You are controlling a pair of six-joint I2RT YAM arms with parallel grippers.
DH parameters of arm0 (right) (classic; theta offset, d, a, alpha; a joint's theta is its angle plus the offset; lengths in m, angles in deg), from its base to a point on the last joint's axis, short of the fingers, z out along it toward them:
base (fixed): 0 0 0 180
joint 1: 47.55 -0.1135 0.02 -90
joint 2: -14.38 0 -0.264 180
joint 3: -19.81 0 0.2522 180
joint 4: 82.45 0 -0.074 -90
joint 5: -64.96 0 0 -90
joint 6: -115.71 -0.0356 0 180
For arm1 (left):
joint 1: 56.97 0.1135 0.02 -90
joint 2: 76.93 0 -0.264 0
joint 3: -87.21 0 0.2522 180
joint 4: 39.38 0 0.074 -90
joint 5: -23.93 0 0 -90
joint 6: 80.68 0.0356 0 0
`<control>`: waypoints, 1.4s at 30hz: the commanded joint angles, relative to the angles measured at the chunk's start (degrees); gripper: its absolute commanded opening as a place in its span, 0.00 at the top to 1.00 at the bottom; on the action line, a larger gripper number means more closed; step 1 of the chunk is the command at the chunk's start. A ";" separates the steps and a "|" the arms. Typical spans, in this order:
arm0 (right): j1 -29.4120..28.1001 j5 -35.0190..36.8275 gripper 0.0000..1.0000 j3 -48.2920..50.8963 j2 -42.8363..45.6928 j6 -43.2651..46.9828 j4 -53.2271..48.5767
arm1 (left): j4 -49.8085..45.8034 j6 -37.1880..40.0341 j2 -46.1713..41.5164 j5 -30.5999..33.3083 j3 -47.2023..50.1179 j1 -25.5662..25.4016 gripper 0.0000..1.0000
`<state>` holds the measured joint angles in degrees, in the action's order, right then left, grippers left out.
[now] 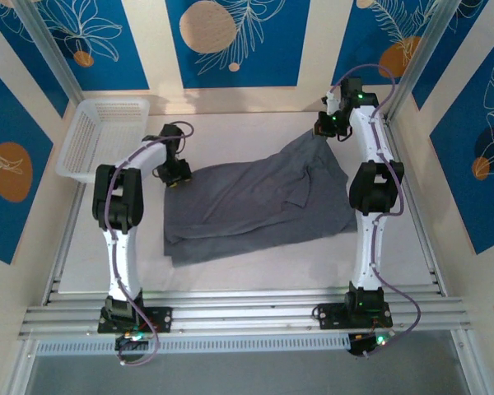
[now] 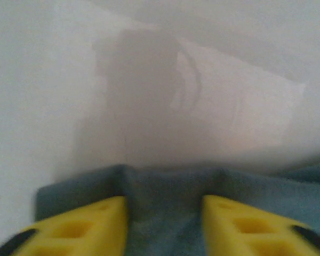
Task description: Fold the inside-out t-shirt
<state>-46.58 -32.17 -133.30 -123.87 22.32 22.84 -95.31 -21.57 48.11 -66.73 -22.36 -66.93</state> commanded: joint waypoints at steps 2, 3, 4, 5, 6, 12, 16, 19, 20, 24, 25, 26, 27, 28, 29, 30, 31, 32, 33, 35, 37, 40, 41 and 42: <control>-0.18 -1.26 1.00 -0.49 -0.52 -0.27 -0.86 | 2.32 1.66 -1.89 -4.26 3.02 0.38 1.00; -0.18 -1.17 1.00 -0.40 -0.52 -0.23 -0.83 | 2.40 2.02 -2.42 -4.40 3.02 0.39 1.00; -0.18 -1.20 1.00 -0.27 -0.52 -0.34 -0.84 | 2.54 2.56 -3.18 -4.65 3.00 0.42 1.00; -0.13 -1.22 1.00 -0.22 -0.57 -0.36 -0.84 | 2.54 3.00 -4.13 -4.90 3.07 0.38 1.00; -0.18 -1.23 1.00 -0.22 -0.53 -0.34 -0.92 | 2.64 3.21 -5.15 -5.08 3.49 0.38 1.00; -0.08 -0.69 1.00 0.35 -0.34 -0.21 -1.01 | 8.47 4.89 -19.75 -5.17 17.17 -4.34 1.00; -0.01 -0.68 1.00 0.39 -0.35 -0.30 -1.02 | 14.84 6.62 -28.73 0.29 31.66 -13.08 1.00; -0.09 -0.65 1.00 0.15 -0.35 -0.61 -0.97 | 18.80 6.20 -32.95 1.71 39.21 -15.33 0.79; -0.07 -0.71 1.00 0.05 -0.39 -0.71 -0.99 | 19.75 6.27 -34.96 2.08 40.88 -15.42 0.75; -0.01 -0.37 1.00 0.22 -0.04 -0.78 -0.94 | 19.79 8.19 -43.83 7.18 41.26 -14.91 0.60; 0.02 -0.40 1.00 0.22 -0.04 -0.78 -0.93 | 19.42 8.31 -45.41 7.56 40.45 -14.24 0.55; 0.00 -0.38 1.00 0.23 -0.08 -0.86 -0.93 | 19.04 8.11 -45.94 6.76 39.34 -13.17 0.51; 0.03 -0.34 1.00 0.17 -0.04 -0.84 -0.93 | 18.02 7.48 -45.58 5.51 37.99 -11.89 0.50; -0.01 -0.50 1.00 0.13 -0.17 -0.88 -0.92 | 16.32 6.12 -44.18 3.76 36.14 -10.40 0.50; -0.05 -0.43 1.00 0.17 -0.17 -0.86 -0.93 | 15.00 4.85 -42.13 1.27 34.40 -9.08 0.50; -0.09 -0.47 1.00 0.20 -0.22 -0.89 -0.99 | 14.17 3.95 -40.24 -1.31 33.06 -7.89 0.50; -0.10 -0.50 1.00 0.22 -0.22 -0.94 -1.01 | 13.56 2.90 -37.66 -4.59 31.86 -6.88 0.50; -0.09 -0.48 1.00 0.31 -0.25 -0.84 -1.01 | 13.34 2.11 -35.20 -7.69 30.83 -6.05 0.50; -0.09 -0.50 1.00 0.43 -0.26 -0.88 -1.01 | 13.18 1.59 -33.43 -9.73 30.13 -5.75 0.51; -0.02 -0.34 1.00 0.65 -0.26 -0.88 -1.01 | 13.52 1.05 -30.44 -12.76 29.50 -5.84 0.51; 0.00 -0.46 1.00 0.74 -0.17 -0.90 -0.93 | 13.59 0.59 -29.20 -13.91 29.75 -5.81 0.52; 0.16 -0.55 1.00 0.81 -0.26 -1.07 -0.93 | 14.67 0.45 -31.26 -13.66 32.55 -6.38 0.54; 0.18 -0.58 1.00 0.80 -0.26 -1.16 -0.93 | 14.83 0.59 -32.64 -13.08 33.77 -6.74 0.54; 0.11 -0.51 1.00 0.83 -0.22 -1.15 -0.93 | 14.57 0.54 -33.64 -12.64 34.72 -6.95 0.53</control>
<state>-46.58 -32.13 -132.84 -123.87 22.25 22.79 -79.75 -20.33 18.49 -77.42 10.75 -73.13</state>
